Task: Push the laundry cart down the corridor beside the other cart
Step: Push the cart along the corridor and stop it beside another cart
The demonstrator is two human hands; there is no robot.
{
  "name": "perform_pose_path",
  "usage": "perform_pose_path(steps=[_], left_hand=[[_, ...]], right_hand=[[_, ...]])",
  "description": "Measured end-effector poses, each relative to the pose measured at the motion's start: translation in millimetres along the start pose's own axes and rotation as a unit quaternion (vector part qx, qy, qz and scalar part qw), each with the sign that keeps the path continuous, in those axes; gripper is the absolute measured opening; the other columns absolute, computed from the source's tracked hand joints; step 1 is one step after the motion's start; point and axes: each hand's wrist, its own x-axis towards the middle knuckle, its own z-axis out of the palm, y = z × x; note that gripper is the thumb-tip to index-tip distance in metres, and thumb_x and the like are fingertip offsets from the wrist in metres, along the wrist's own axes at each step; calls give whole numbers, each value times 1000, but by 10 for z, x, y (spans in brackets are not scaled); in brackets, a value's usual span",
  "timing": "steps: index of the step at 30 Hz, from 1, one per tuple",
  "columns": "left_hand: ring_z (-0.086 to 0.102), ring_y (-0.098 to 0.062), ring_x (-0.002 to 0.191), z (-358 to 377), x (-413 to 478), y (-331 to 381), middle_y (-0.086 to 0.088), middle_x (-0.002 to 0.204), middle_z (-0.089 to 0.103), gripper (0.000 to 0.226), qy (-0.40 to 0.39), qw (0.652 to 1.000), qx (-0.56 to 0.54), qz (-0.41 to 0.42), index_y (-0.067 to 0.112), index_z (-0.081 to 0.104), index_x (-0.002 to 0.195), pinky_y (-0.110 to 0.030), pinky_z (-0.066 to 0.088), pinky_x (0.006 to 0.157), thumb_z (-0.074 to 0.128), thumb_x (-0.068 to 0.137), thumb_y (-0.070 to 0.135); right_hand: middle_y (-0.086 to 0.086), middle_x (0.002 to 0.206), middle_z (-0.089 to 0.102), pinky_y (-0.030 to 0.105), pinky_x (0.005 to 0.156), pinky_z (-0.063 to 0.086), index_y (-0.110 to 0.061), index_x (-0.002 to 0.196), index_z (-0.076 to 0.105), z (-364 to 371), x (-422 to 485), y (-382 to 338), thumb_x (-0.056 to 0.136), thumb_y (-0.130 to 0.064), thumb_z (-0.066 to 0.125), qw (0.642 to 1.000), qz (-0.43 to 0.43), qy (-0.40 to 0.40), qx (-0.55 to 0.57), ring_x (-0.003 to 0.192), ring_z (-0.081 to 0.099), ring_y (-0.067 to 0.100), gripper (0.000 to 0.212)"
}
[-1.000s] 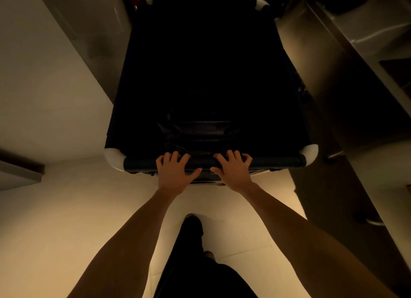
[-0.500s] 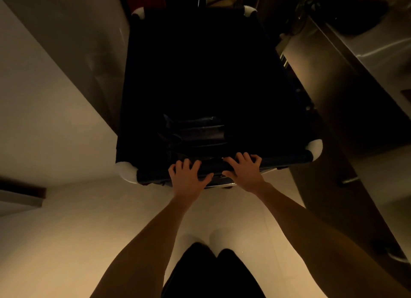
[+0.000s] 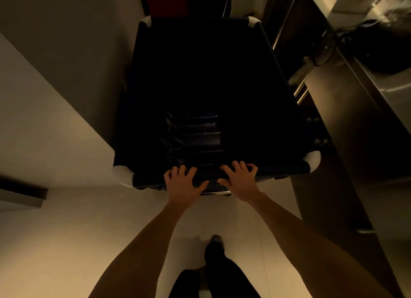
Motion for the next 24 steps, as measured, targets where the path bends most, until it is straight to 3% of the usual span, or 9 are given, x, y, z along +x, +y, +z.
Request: perform_pose_path(steps=[3, 7, 11, 15, 24], left_hand=[[56, -33, 91, 30, 176, 31, -11, 92, 63, 61, 18, 1000, -4, -9, 20, 65, 100, -44, 34, 88, 36, 75, 67], [57, -32, 87, 48, 422, 70, -10, 89, 62, 59, 36, 999, -3, -19, 20, 65, 99, -42, 30, 85, 38, 74, 67], [57, -33, 85, 58, 626, 81, -10, 87, 62, 58, 39, 999, -4, -27, 20, 66, 98, -45, 39, 84, 39, 74, 66], [57, -33, 86, 72, 838, 92, -11, 88, 62, 59, 31, 999, 1, -34, 19, 65, 99, -46, 41, 84, 38, 75, 66], [54, -33, 92, 39, 1383, -40, -11, 93, 62, 65, 15, 999, 1, -42, 19, 64, 104, -45, 36, 87, 34, 75, 68]], right_hand=[[11, 86, 62, 47, 81, 31, -24, 100, 64, -7, 221, 93, 80, -57, 34, 1000, -11, -5, 10, 82, 59, 31, 49], [12, 87, 62, 55, 76, 41, -23, 101, 64, -19, 494, 208, 80, -56, 34, 999, -27, -16, 13, 83, 59, 31, 50], [14, 101, 59, 55, 88, 31, -23, 114, 59, -25, 754, 289, 82, -59, 30, 997, -43, -56, 21, 98, 53, 34, 56], [13, 91, 61, 55, 80, 38, -23, 105, 63, -21, 994, 354, 80, -58, 30, 998, -44, -41, 17, 88, 57, 33, 54], [14, 94, 61, 55, 82, 37, -23, 107, 62, 21, 1536, 386, 81, -58, 30, 998, -45, -41, 29, 90, 56, 34, 54]])
